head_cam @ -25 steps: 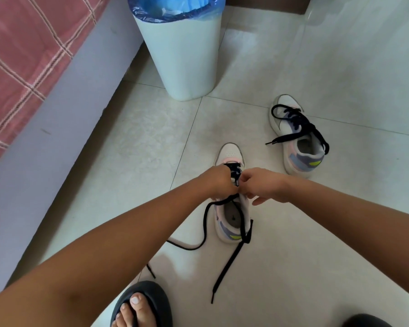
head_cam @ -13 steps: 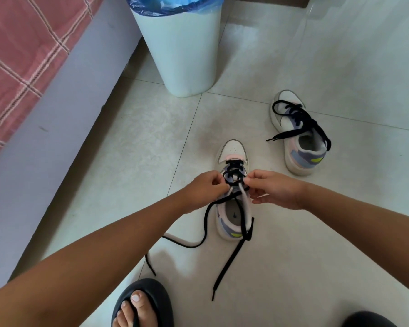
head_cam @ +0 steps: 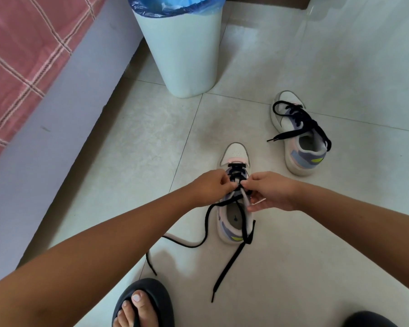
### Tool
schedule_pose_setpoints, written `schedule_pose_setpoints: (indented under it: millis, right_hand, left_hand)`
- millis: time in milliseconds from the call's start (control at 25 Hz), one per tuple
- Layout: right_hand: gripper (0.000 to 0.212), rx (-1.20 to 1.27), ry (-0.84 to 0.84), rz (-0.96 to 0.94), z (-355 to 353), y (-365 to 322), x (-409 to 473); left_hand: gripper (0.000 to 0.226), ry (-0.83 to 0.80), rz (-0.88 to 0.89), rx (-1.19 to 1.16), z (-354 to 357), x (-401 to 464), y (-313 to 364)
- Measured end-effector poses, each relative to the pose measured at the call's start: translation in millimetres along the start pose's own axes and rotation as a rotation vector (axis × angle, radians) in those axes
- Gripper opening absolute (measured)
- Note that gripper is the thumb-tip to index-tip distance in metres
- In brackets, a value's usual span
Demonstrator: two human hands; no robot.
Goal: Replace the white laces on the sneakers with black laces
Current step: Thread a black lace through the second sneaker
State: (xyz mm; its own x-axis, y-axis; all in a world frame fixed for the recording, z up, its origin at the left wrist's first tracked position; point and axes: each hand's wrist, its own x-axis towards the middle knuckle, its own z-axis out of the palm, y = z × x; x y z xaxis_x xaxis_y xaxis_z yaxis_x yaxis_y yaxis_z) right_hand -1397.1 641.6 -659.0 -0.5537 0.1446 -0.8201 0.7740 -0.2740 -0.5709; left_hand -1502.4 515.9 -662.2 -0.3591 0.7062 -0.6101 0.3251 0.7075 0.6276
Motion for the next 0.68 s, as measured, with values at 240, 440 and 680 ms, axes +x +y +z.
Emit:
schedule_pose_setpoints:
  millis: [240,440,680]
  right_hand:
    - [0.019,-0.175,0.03,-0.04,4,-3,5]
    - [0.018,0.347,-0.125,-0.077,-7,15,3]
    - [0.022,0.257,0.016,-0.112,-3,7,10]
  left_hand:
    - [0.028,-0.119,0.029,0.22,-1,5,12]
    - [0.026,0.148,0.07,-0.258,11,-1,-36]
    - [0.023,0.32,0.001,-0.275,16,-7,-31]
